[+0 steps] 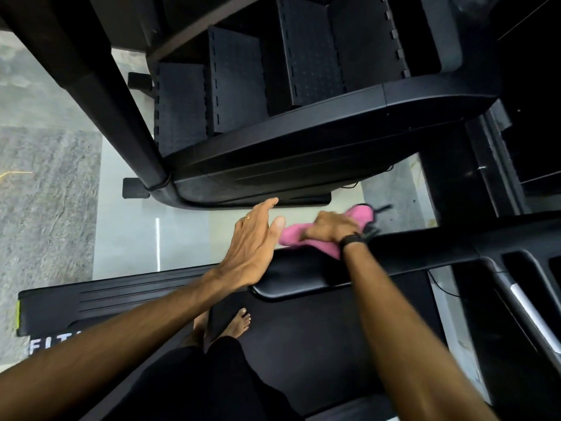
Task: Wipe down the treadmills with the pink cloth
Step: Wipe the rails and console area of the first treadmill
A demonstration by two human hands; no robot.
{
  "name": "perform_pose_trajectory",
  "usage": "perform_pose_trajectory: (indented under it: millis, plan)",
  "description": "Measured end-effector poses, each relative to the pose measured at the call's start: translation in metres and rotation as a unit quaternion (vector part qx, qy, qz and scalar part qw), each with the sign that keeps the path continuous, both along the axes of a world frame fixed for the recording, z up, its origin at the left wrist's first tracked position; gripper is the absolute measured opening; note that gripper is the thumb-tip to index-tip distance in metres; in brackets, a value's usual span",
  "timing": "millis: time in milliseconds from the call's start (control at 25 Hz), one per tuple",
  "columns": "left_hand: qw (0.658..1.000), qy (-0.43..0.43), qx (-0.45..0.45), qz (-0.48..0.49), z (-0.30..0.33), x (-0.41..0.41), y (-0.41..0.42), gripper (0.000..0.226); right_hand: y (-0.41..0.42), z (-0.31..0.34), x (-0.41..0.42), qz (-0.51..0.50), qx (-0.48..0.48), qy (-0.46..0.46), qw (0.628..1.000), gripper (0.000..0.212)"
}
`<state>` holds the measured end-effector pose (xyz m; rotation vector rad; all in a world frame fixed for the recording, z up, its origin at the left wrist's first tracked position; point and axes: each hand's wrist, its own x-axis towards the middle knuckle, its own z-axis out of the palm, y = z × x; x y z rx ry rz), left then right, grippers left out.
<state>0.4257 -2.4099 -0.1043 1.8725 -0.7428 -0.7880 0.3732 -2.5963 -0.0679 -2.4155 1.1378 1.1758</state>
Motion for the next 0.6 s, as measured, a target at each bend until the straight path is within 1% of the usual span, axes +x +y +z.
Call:
perform_pose_trajectory:
  millis: [40, 80, 120, 160, 200, 240, 320, 360, 400, 440, 480, 520, 600]
  plan:
    - [1.000, -0.006, 0.004, -0.007, 0.000, 0.001, -0.001, 0.082, 0.026, -0.005, 0.008, 0.030, 0.027, -0.039, 0.998, 0.057]
    - [1.000, -0.013, 0.008, -0.013, -0.001, 0.001, -0.001, 0.082, 0.051, 0.000, 0.003, 0.063, 0.033, -0.095, 0.993, 0.050]
    - [1.000, -0.016, 0.011, -0.017, -0.001, 0.002, -0.002, 0.083, 0.066, 0.008, -0.010, 0.081, 0.026, -0.170, 0.982, 0.047]
    - [0.999, -0.018, 0.013, -0.023, -0.002, 0.003, -0.003, 0.083, 0.068, 0.017, -0.029, 0.075, 0.008, -0.224, 0.972, 0.050]
    - [0.999, -0.020, 0.014, -0.029, -0.003, 0.003, -0.003, 0.083, 0.056, 0.026, -0.046, 0.057, -0.009, -0.254, 0.965, 0.056]
    - [0.999, -0.019, 0.016, -0.033, -0.003, 0.002, -0.003, 0.084, 0.033, 0.034, -0.061, 0.034, -0.030, -0.237, 0.970, 0.062]
    - [0.999, -0.011, 0.024, -0.035, -0.002, 0.000, -0.001, 0.085, -0.019, 0.037, -0.069, -0.016, -0.086, -0.127, 0.988, 0.067]
    - [0.999, -0.010, 0.029, -0.037, -0.002, 0.000, -0.001, 0.085, -0.039, 0.029, -0.064, -0.035, -0.097, -0.075, 0.992, 0.067]
    - [0.998, -0.014, 0.035, -0.041, -0.001, 0.000, -0.002, 0.085, -0.041, 0.023, -0.052, -0.038, -0.087, -0.041, 0.995, 0.066]
    - [0.998, -0.024, 0.043, -0.048, 0.000, 0.000, -0.002, 0.086, -0.031, 0.015, -0.037, -0.016, -0.071, -0.038, 0.997, 0.064]
    - [0.997, -0.037, 0.050, -0.051, 0.003, 0.000, -0.003, 0.087, -0.012, 0.009, -0.024, 0.013, -0.060, -0.052, 0.997, 0.062]
    - [0.996, -0.047, 0.056, -0.047, 0.005, -0.001, -0.004, 0.089, 0.015, 0.001, -0.018, 0.051, -0.048, -0.101, 0.992, 0.062]
    - [0.997, -0.048, 0.059, -0.027, 0.009, -0.005, -0.006, 0.090, 0.059, 0.013, -0.041, 0.094, -0.047, -0.244, 0.964, 0.068]
